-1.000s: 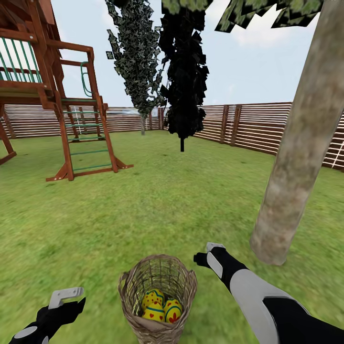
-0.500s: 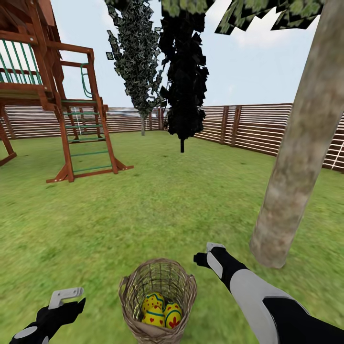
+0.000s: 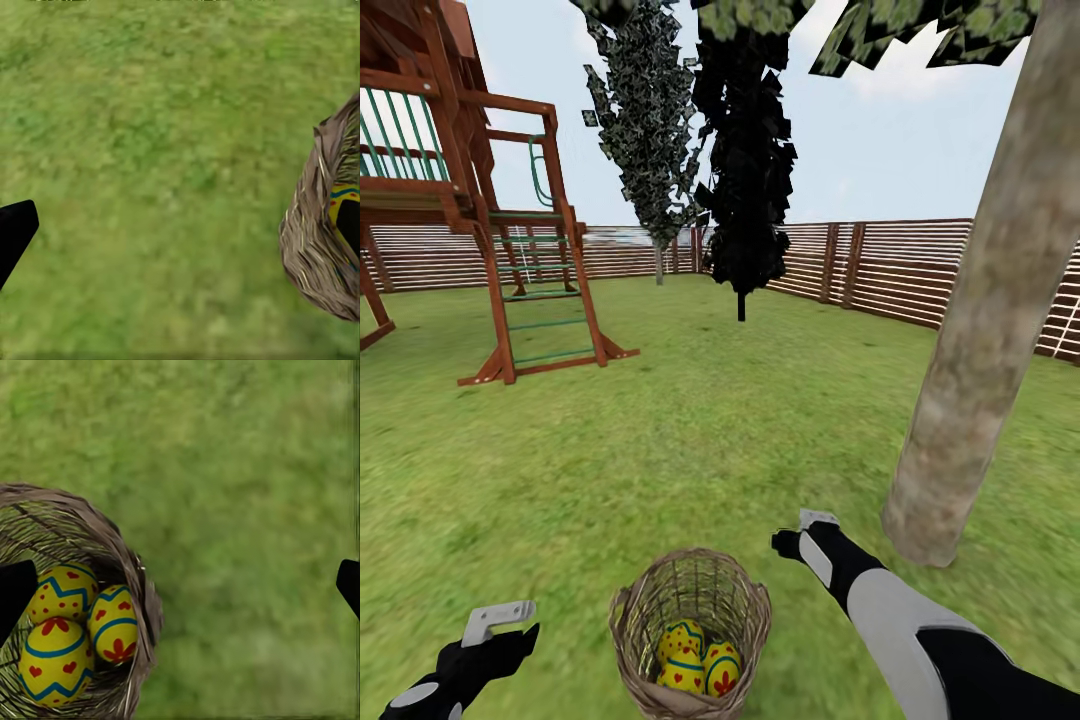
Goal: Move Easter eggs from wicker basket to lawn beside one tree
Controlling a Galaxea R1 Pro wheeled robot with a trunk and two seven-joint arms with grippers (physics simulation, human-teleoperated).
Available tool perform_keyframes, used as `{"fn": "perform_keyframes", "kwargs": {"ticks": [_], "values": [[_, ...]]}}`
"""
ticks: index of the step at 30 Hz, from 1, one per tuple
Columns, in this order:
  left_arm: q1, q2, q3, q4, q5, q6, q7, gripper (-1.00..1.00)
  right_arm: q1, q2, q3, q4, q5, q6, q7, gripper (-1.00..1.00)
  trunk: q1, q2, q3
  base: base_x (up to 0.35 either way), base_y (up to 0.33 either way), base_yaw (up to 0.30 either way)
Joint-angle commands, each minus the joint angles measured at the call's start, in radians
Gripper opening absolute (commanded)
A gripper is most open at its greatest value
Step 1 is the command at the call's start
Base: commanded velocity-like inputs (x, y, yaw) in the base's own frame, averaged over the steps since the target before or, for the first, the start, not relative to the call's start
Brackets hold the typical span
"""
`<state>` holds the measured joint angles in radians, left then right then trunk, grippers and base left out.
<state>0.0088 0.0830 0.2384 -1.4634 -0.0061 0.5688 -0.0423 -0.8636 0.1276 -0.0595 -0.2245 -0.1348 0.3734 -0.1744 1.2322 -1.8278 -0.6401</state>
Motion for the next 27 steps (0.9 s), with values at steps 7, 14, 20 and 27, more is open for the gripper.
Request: {"fn": "perform_keyframes", "kwargs": {"ticks": [7,14,20,27], "values": [[-0.003,0.001,-0.001,-0.004,0.000,0.016,-0.003,1.00,0.099,-0.026,-0.008,-0.006,-0.008,-0.073,-0.010,1.00,-0.027,0.049,0.022,0.000,0.000,-0.050],[-0.012,0.004,-0.004,-0.002,-0.004,0.020,-0.004,1.00,0.168,-0.039,-0.009,-0.007,-0.007,-0.151,-0.016,1.00,-0.054,0.098,0.046,0.000,0.000,-0.239],[-0.044,0.006,-0.007,0.003,-0.005,0.020,-0.005,1.00,0.190,-0.056,-0.014,-0.007,-0.008,-0.163,-0.014,1.00,-0.077,0.140,0.067,0.000,0.000,-0.282],[-0.082,0.005,-0.022,0.054,-0.005,0.016,-0.004,1.00,0.202,-0.061,-0.050,-0.007,-0.008,-0.174,-0.011,1.00,-0.104,0.189,0.090,0.000,0.000,-0.168]]}}
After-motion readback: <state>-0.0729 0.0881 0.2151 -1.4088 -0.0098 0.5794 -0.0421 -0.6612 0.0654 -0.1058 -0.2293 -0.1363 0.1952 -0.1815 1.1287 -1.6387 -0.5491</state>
